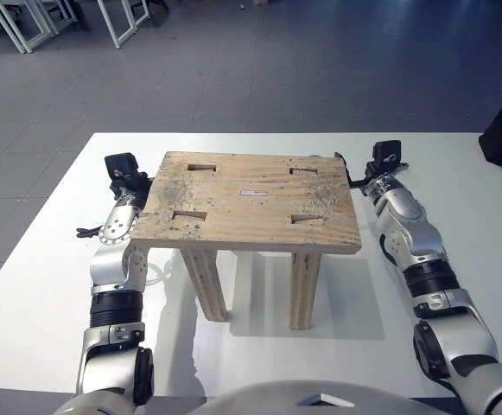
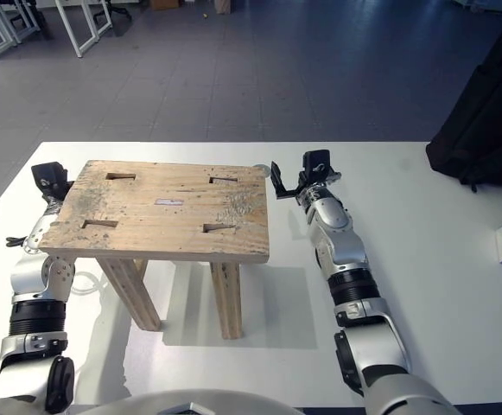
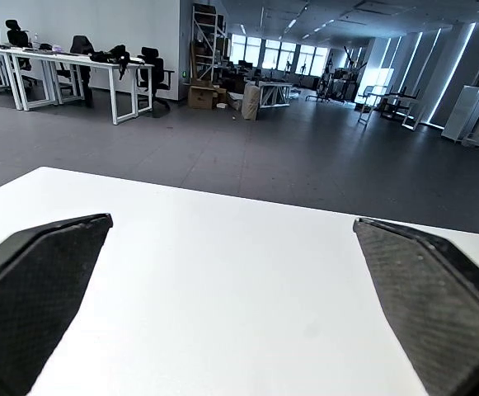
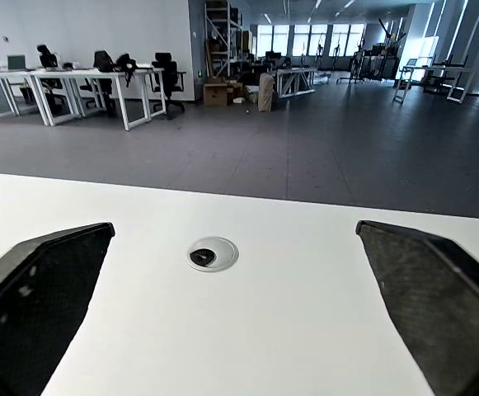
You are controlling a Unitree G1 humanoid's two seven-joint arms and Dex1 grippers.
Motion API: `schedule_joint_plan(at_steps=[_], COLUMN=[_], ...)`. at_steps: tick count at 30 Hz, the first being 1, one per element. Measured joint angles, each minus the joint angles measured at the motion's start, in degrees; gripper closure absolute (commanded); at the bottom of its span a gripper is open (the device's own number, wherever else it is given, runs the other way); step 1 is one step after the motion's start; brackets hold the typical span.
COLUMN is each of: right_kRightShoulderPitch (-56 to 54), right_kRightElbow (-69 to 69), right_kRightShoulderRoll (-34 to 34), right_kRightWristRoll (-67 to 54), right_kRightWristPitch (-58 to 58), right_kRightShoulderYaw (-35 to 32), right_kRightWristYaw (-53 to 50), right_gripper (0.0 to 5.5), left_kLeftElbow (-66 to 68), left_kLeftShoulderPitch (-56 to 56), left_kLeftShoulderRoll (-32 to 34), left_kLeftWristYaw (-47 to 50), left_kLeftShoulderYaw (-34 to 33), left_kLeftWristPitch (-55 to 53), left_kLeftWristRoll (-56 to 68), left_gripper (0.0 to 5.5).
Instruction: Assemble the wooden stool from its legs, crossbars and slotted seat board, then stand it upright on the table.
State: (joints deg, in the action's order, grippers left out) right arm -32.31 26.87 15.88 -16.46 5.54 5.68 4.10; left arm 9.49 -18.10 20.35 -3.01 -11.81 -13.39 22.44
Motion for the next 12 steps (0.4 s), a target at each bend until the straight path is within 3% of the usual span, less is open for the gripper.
schedule_joint_plan(at_steps=[12], right_kRightShoulderPitch=[-1.19], right_kRightElbow=[3.98], right_kRightShoulderRoll=[-3.06], right_kRightWristRoll=[7.25], right_kRightWristPitch=[-1.73], right_kRightShoulderYaw=[-4.34], right_kRightWristYaw=[0.05], right_gripper=[0.04], left_kLeftElbow=[-0.23], left_kLeftShoulderPitch=[-0.04], left_kLeftShoulderRoll=[-2.03], left_kLeftWristYaw=[-0.98], left_kLeftShoulderYaw=[-0.03], left_kLeftWristPitch=[-0.01], left_kLeftWristRoll=[-3.43], left_gripper=[0.00])
